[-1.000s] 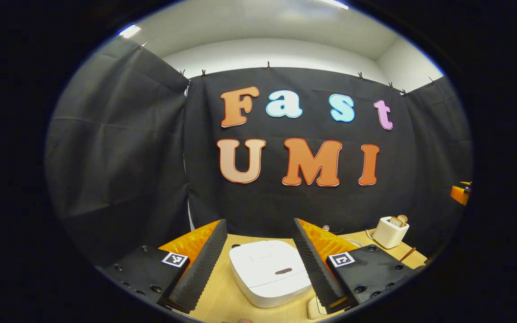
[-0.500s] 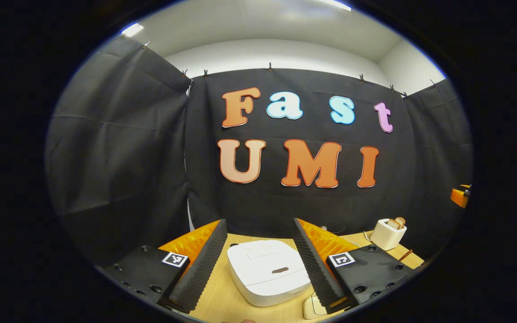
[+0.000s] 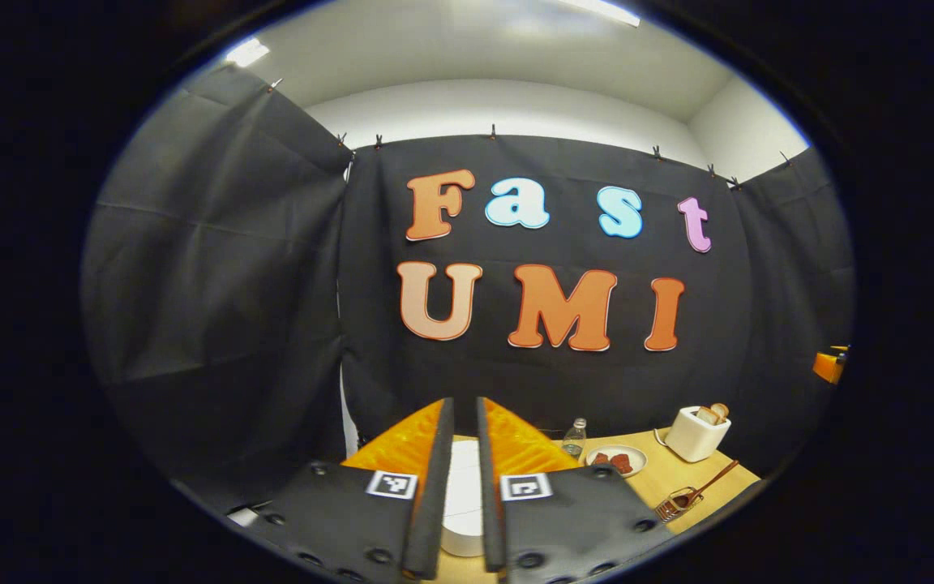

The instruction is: Close the left gripper, press the button to open the rice cooker; take a wooden spoon from the chopstick holder with the right hand, scoop a spoonful of rice and pour it into the rice cooker, then put the wooden spoon back into the chopstick holder.

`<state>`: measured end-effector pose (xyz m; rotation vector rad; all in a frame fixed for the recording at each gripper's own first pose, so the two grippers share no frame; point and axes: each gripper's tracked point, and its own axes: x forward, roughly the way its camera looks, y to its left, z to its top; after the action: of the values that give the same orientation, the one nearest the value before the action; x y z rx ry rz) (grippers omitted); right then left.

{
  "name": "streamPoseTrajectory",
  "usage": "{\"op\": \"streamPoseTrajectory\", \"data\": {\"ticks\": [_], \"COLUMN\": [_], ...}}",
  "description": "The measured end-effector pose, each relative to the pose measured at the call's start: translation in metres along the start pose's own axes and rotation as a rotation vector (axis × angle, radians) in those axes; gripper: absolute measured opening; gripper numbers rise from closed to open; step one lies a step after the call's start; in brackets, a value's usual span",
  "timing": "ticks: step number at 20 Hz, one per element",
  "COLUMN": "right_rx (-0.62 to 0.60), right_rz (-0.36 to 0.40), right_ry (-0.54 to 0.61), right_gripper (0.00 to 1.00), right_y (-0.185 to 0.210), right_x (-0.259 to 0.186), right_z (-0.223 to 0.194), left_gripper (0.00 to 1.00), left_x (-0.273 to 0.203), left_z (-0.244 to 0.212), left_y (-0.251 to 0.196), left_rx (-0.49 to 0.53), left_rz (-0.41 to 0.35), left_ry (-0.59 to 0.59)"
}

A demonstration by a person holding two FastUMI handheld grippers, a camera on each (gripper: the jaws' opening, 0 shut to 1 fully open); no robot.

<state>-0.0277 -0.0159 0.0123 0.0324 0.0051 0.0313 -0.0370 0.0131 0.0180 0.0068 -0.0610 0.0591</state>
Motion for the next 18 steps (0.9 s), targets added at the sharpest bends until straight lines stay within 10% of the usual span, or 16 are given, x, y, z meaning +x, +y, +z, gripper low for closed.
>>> {"op": "streamPoseTrajectory", "data": {"ticks": [2, 18], "right_rx": [0.004, 0.010], "right_rz": [-0.005, -0.044], "right_ry": [-0.001, 0.011], "right_gripper": [0.96, 1.00], "right_y": [-0.003, -0.021], "right_x": [-0.001, -0.003], "right_z": [0.000, -0.006], "left_gripper": [0.07, 0.05], "left_x": [0.009, 0.115], "left_z": [-0.015, -0.187], "left_y": [-0.011, -0.065], "left_rx": [-0.027, -0.026], "left_rz": [-0.025, -0.184], "left_ry": [0.033, 0.373]}}
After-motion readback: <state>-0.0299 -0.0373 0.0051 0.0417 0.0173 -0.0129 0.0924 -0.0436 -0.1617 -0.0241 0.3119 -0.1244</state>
